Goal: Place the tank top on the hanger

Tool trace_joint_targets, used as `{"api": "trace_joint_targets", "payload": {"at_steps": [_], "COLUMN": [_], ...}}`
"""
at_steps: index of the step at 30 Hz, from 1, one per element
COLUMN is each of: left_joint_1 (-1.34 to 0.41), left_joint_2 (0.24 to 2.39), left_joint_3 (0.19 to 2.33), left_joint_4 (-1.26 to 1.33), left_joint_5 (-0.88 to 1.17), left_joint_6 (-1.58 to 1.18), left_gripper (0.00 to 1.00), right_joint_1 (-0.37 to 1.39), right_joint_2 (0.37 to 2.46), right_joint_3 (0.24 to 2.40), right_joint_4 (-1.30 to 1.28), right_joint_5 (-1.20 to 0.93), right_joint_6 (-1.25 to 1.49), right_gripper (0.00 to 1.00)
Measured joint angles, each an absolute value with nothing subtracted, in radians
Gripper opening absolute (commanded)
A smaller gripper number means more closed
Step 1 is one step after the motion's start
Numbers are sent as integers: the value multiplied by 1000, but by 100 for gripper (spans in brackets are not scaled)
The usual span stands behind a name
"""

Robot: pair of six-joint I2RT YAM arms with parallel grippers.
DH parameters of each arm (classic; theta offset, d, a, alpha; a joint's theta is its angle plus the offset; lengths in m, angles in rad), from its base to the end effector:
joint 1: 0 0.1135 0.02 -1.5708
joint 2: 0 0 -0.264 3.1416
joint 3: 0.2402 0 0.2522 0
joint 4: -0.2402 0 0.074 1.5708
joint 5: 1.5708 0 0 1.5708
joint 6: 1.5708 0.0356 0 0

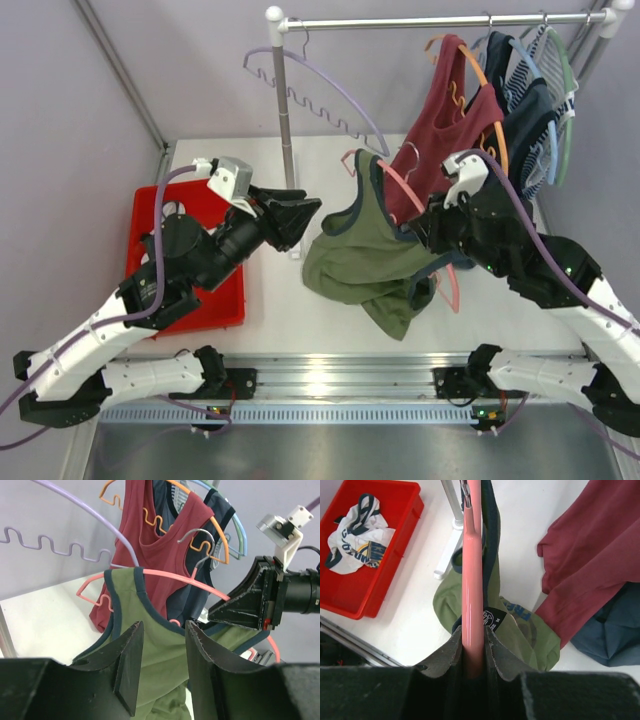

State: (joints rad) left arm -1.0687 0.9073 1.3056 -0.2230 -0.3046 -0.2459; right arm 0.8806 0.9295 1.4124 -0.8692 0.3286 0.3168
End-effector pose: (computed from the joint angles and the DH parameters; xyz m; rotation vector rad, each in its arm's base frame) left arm 0.0894 -0.1406 0.4906 0.3337 1.4228 -0.8728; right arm 0.1049 0.1091 0.4514 -0.3340 1.9364 0.4730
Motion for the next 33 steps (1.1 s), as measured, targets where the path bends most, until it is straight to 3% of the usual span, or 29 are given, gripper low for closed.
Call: {"api": "trace_joint_targets", "payload": {"at_steps": [20, 28, 33], "left_joint_1": [-1069, -1069, -1069], "left_joint_2": [895, 894, 894], "left_joint_3": [1308, 1308, 1313], "left_joint_4": [-265, -272, -285], "left_joint_5": [-304, -304, -305], "left_joint_6": [-240, -239, -232], "left_gripper": [43, 43, 43], "right_joint_1": [847, 569, 510], "right_joint_2": [921, 1046, 1183], "right_joint_3": [1338, 1583, 1813], "right_joint_4": [-952, -971, -983], "right_joint_5": [312, 208, 139], "right_joint_6": [352, 292, 261], "right_gripper": [0, 0, 0]}}
